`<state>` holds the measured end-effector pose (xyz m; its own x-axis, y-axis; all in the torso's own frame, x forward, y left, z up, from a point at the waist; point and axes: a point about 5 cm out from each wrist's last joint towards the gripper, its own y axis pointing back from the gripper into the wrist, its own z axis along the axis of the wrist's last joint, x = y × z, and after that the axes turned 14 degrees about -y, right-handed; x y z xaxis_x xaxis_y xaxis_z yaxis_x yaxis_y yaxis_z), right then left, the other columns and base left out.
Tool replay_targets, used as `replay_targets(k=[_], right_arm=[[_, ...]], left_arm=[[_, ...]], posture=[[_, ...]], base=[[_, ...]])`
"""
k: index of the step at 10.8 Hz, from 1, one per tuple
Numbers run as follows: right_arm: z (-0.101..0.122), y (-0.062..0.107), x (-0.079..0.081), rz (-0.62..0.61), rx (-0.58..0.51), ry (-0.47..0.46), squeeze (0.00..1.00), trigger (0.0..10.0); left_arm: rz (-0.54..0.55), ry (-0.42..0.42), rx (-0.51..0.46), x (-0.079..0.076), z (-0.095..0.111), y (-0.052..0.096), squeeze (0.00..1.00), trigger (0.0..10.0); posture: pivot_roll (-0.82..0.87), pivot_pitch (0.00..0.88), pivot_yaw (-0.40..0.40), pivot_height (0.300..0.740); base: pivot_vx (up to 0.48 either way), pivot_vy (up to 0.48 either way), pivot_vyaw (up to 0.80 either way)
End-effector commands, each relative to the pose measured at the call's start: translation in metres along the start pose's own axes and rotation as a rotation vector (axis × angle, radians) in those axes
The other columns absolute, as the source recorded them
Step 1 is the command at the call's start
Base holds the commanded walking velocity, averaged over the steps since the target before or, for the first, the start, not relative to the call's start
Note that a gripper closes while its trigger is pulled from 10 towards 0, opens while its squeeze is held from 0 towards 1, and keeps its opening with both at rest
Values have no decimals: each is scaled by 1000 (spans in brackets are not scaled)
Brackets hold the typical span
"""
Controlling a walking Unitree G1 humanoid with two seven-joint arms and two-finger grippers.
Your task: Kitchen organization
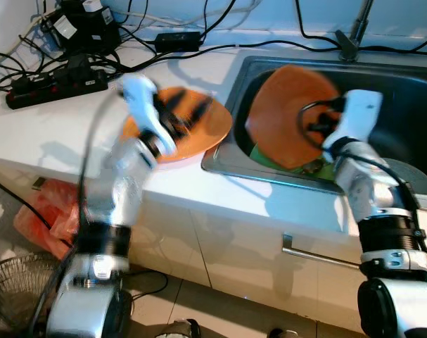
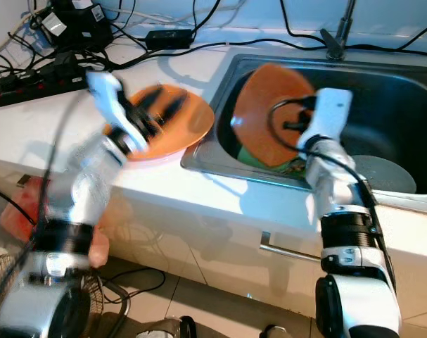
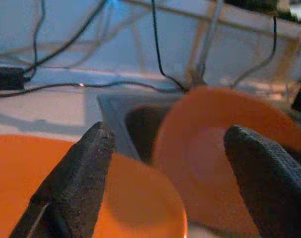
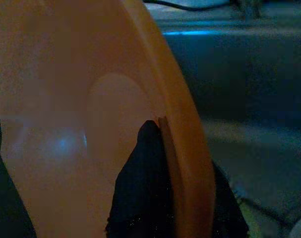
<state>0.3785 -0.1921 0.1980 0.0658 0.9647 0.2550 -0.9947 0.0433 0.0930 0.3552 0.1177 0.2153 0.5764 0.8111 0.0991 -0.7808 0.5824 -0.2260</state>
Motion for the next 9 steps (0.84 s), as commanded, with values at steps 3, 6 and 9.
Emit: replay_targets(k=[3, 6, 9], right_arm=[[4, -2, -2, 15, -45, 175, 0, 0], [-2, -15, -13, -5, -16, 278, 0, 0], [4, -21, -18, -20, -23, 298, 0, 0]], left_arm=[[-63, -87, 7, -12, 2, 7, 1000, 10000], [-107, -109, 43, -20, 0, 14, 1000, 10000], [-270, -88, 110, -32, -5, 25, 200, 10000]], posture=[[55, 103, 109, 740], [81, 104, 104, 740], [104, 108, 109, 740]], base=[[0, 0, 0], [0, 0, 0], [0, 0, 0]])
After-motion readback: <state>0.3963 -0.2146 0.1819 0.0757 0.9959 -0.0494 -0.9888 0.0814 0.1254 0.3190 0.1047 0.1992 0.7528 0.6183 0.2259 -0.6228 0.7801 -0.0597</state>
